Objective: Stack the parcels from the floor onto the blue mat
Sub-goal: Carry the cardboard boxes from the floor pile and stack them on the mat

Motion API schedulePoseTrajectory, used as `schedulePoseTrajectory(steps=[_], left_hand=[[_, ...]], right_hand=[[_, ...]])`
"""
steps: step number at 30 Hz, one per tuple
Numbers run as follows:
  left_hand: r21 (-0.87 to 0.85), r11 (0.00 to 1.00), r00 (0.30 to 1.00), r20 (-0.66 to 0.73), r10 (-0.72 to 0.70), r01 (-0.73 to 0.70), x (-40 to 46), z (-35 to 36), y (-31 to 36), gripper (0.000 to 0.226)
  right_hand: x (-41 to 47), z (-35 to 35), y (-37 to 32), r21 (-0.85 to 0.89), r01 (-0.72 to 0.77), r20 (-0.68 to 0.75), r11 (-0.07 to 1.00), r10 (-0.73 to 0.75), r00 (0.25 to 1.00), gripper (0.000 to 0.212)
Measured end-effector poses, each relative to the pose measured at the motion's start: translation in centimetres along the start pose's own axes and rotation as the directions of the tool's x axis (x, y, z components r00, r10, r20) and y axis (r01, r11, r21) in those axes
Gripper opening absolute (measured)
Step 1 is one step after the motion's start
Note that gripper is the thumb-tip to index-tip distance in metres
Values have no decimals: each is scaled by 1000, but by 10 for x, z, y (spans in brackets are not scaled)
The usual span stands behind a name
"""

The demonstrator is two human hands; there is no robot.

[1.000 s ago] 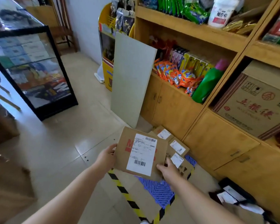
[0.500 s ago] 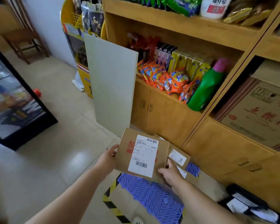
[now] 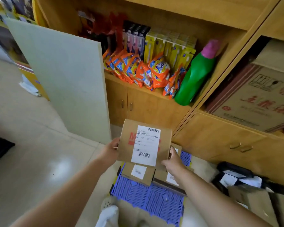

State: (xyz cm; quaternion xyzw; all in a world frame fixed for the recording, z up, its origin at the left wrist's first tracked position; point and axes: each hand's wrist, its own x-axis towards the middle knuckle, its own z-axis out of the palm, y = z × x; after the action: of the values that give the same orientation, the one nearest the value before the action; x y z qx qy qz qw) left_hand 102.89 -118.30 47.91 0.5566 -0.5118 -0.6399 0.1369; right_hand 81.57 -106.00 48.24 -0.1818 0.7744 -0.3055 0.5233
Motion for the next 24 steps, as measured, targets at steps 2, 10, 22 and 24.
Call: schedulePoseTrajectory(steps=[2,10,22,24], left_hand=[[45,999,994,109,4,-9,38,-5,-2,48],[156,988,943,332,-32,-21,190,6,-38,55],[506,853,963,270,-19,-125,405,85,-168,66],[499,859,972,235,-1,-119,428,95,-190,64]], right_hand=[[18,3,-5,20,-9,-45,1000,10,999,73],[132,28,11,158,-35,-157,987,60,986,104],[382,27,139,228,-71,-179,971,113,977,98],[415,29,165,234,-59,-171,970,100,980,96]])
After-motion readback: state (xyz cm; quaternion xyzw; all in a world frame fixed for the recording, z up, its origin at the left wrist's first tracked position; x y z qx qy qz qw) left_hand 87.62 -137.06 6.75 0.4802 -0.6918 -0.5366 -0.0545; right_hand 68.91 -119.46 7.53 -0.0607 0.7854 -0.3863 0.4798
